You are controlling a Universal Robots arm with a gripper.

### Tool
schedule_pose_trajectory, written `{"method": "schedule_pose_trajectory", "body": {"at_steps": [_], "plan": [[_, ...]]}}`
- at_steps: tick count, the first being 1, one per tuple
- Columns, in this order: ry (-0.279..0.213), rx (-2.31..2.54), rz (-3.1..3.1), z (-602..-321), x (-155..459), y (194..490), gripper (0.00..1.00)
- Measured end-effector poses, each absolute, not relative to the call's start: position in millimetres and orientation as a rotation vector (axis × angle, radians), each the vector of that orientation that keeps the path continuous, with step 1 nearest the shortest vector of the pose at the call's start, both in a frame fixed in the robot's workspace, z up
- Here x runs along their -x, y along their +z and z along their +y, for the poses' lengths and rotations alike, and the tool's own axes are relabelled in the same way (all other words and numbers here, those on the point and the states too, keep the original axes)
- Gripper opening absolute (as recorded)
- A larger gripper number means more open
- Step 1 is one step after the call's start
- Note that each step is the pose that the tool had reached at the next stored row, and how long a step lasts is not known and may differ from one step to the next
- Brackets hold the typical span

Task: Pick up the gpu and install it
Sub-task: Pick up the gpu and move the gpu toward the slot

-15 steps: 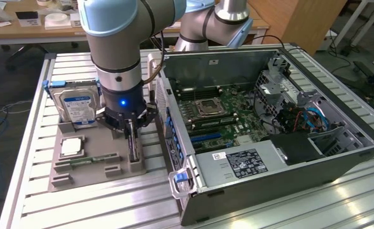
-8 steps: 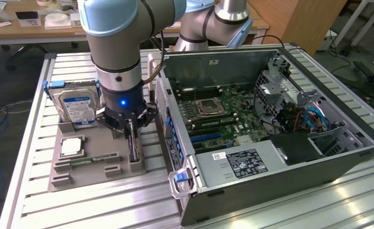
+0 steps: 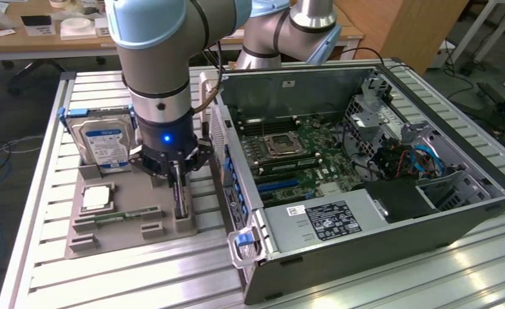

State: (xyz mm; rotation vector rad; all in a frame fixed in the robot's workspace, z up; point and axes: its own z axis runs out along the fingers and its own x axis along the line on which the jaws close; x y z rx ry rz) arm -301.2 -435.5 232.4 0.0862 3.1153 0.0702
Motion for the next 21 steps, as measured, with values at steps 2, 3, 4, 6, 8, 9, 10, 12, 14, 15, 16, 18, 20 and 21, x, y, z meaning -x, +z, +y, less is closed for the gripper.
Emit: {"method": "schedule_pose_trajectory", "body": {"at_steps": [2, 3, 4, 6, 8, 9, 10, 12, 14, 15, 16, 18, 20, 21], "plan": [[0.07, -0.081, 3.115, -436, 301, 232, 0.27], [0.071, -0.066, 3.116, -436, 301, 232, 0.27], [0.07, -0.056, 3.116, -436, 301, 232, 0.27], [0.07, -0.054, 3.116, -436, 301, 232, 0.27], [0.071, -0.054, 3.116, -436, 301, 232, 0.27], [0.071, -0.054, 3.116, -435, 301, 233, 0.27], [0.071, -0.054, 3.116, -435, 301, 234, 0.27], [0.07, -0.054, 3.116, -436, 301, 236, 0.27], [0.07, -0.054, 3.116, -436, 301, 241, 0.27], [0.07, -0.054, 3.116, -435, 301, 243, 0.27], [0.07, -0.054, 3.116, -436, 301, 246, 0.27], [0.07, -0.054, 3.116, -436, 301, 252, 0.27], [0.07, -0.054, 3.116, -436, 301, 258, 0.27], [0.07, -0.054, 3.116, -436, 301, 260, 0.27]]}}
